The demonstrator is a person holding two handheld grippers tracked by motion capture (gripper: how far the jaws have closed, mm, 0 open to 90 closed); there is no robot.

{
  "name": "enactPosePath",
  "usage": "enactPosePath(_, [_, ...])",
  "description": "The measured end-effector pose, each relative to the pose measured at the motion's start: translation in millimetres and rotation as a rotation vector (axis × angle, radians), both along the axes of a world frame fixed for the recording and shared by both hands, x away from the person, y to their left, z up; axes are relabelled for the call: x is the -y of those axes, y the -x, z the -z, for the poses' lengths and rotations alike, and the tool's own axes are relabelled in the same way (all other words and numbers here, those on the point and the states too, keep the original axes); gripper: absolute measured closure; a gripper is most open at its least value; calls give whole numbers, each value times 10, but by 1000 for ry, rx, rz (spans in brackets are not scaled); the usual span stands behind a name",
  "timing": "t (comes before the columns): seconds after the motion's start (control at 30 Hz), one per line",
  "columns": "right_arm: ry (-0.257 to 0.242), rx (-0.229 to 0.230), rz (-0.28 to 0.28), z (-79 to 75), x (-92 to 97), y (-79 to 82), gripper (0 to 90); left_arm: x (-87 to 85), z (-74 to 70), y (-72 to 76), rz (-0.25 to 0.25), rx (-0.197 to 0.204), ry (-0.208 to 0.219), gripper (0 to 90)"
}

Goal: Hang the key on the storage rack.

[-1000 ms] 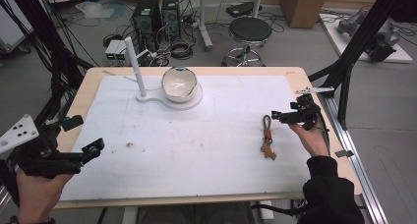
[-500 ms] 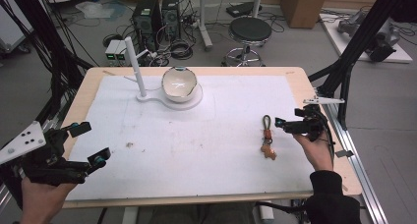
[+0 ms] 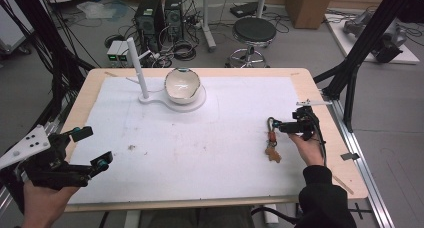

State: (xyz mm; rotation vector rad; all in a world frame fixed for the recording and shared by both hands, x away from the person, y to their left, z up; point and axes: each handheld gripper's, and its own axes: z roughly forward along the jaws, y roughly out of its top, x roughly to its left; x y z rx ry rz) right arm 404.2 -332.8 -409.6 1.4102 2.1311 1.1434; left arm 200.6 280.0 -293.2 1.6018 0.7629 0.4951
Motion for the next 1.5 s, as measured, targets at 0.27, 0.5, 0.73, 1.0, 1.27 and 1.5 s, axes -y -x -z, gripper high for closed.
enactPosePath(0.27, [4, -29, 15, 131, -5, -150, 13, -62, 32, -8, -21, -8, 2, 19])
enactPosePath(0.5, [38, -37, 63, 199, 40, -227, 15, -60, 46, -12, -25, -17, -4, 19])
enactPosePath(0.73, [70, -31, 57, 265, 28, -294, 16, -86, 59, -13, -33, -22, -6, 19])
enactPosePath(1.0, [91, -39, 69, 308, 11, -357, 41, -115, 86, -33, -41, -34, -7, 19])
enactPosePath(1.27, [127, -46, 67, 370, -18, -399, 48, -148, 100, -45, -53, -40, -4, 19])
enactPosePath(1.5, [150, -43, 54, 381, -47, -400, 62, -169, 118, -54, -59, -48, -4, 19])
